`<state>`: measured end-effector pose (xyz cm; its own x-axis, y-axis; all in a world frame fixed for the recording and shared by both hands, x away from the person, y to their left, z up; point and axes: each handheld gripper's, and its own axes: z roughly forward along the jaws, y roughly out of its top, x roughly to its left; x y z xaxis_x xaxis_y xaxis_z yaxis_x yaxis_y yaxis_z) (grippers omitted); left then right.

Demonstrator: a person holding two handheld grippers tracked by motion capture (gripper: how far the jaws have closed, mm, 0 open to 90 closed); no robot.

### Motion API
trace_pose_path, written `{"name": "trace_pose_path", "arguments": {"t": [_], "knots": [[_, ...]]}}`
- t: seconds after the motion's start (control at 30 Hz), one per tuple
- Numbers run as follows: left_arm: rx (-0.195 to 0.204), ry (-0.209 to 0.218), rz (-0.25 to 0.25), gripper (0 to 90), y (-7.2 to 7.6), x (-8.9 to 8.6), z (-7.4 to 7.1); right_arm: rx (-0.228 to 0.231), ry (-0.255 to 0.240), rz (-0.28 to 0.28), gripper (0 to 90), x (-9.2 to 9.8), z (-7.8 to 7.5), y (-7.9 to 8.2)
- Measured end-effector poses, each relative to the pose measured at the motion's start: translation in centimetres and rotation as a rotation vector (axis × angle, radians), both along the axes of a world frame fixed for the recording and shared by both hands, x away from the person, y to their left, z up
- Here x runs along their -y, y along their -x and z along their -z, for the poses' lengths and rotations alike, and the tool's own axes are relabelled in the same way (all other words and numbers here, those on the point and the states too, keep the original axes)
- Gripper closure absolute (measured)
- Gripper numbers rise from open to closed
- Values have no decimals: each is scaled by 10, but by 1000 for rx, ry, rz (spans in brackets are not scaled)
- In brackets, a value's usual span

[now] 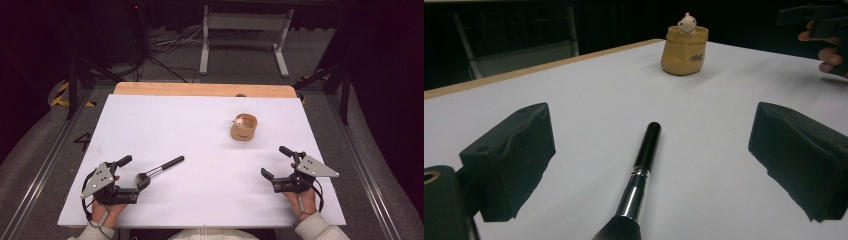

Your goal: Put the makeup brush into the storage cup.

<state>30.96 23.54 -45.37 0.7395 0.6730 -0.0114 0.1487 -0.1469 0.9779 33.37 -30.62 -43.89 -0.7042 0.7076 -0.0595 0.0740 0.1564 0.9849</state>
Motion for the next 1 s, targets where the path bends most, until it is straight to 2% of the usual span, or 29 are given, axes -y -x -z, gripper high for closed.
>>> {"name": "trace_pose_path", "arguments": {"t": [0.17, 0.3, 0.7, 0.77, 0.93, 1.0], "knots": [[25, -9, 12, 52, 2, 1, -5, -7, -4, 0, 0, 0, 0, 0], [26, 0, 14, 50, 3, 0, -6, -28, -25, -9, 0, 2, 0, -1], [27, 6, 12, 49, 2, 0, -6, -23, -14, -16, 0, 1, 0, -1], [25, 7, 17, 49, 2, -1, -7, -18, -17, -33, 0, 1, 0, -1], [27, 39, 19, 49, -1, -2, -12, -22, -6, -35, 0, 0, 0, 0], [15, 54, 21, 49, -1, -2, -12, -26, -12, -34, 0, 0, 0, -1]]}}
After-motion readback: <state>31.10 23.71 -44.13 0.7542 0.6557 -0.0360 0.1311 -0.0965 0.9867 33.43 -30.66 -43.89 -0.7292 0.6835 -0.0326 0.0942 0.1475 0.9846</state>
